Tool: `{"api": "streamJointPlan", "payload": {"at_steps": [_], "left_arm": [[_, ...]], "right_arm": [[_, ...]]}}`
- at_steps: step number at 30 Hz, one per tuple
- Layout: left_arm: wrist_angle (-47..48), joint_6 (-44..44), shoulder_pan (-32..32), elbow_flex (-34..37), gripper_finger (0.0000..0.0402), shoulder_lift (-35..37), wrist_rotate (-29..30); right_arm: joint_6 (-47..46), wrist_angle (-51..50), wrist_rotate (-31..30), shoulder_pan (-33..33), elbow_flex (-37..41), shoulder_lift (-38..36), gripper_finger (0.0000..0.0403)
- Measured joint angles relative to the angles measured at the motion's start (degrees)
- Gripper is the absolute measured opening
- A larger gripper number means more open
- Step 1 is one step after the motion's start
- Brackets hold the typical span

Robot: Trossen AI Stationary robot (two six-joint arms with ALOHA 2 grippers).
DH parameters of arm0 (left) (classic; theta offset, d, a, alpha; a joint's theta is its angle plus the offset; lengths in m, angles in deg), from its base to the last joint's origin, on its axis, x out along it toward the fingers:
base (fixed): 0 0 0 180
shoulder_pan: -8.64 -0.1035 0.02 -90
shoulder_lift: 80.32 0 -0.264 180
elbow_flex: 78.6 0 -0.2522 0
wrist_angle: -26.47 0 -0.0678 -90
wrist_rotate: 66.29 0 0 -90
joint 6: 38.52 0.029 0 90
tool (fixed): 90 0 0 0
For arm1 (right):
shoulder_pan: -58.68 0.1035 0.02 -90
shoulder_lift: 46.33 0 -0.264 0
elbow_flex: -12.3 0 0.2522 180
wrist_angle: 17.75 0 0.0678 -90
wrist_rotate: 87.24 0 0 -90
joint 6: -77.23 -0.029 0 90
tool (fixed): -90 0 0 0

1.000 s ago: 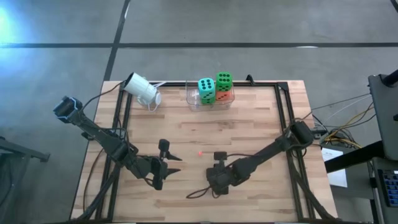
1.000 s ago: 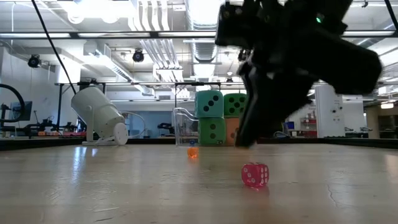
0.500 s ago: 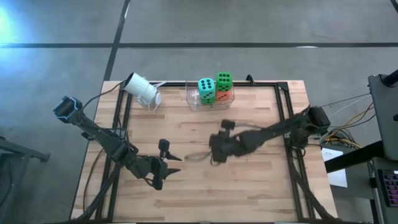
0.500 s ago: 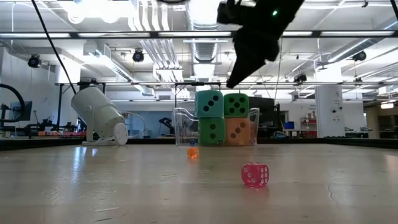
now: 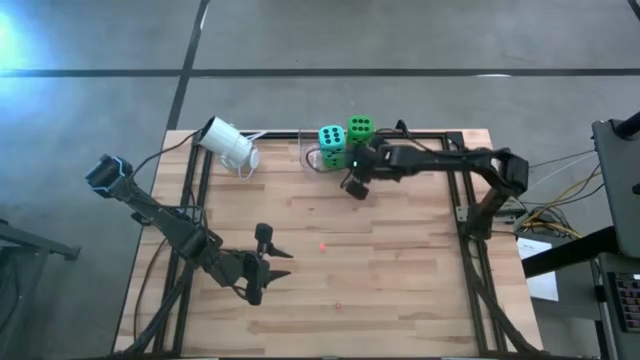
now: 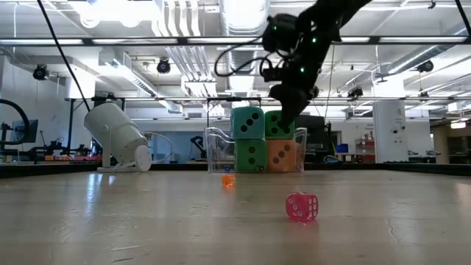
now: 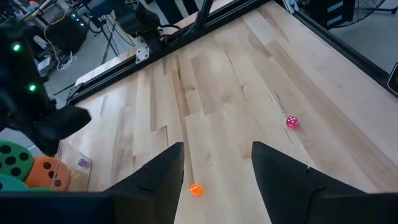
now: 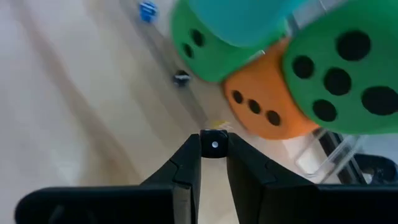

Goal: Pick & Place Dice
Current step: Put the small black dice into the transparent bin

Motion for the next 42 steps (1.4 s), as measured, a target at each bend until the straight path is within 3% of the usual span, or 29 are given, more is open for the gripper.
{"api": "streamJointPlan", "payload": {"at_steps": [10, 23, 26, 30, 42], "left_arm": [[0.02, 0.0, -0.04, 0.02, 0.0193, 0.0, 0.0], [0.21, 0.02, -0.04, 0.33, 0.0194, 0.0, 0.0], [0.22, 0.0, -0.04, 0.33, 0.0195, 0.0, 0.0], [0.23, 0.0, -0.04, 0.33, 0.0195, 0.0, -0.01], [0.24, -0.01, -0.07, 0.33, 0.0195, 0.0, -0.01]], "right_arm": [[0.82, 1.91, 6.4, -7.97, -0.03, 0.45, 0.0058], [-2.03, 1.98, 8.45, -8.37, -0.04, 0.4, 0.0141], [-3.25, -0.5, 11.19, -8.47, -0.61, 0.11, 0.0151], [-4.51, -4.52, 14.73, -8.59, -2.45, 0.15, 0.0157], [-4.95, -8.78, 15.72, -8.48, -4.0, 0.27, 0.0148]]}}
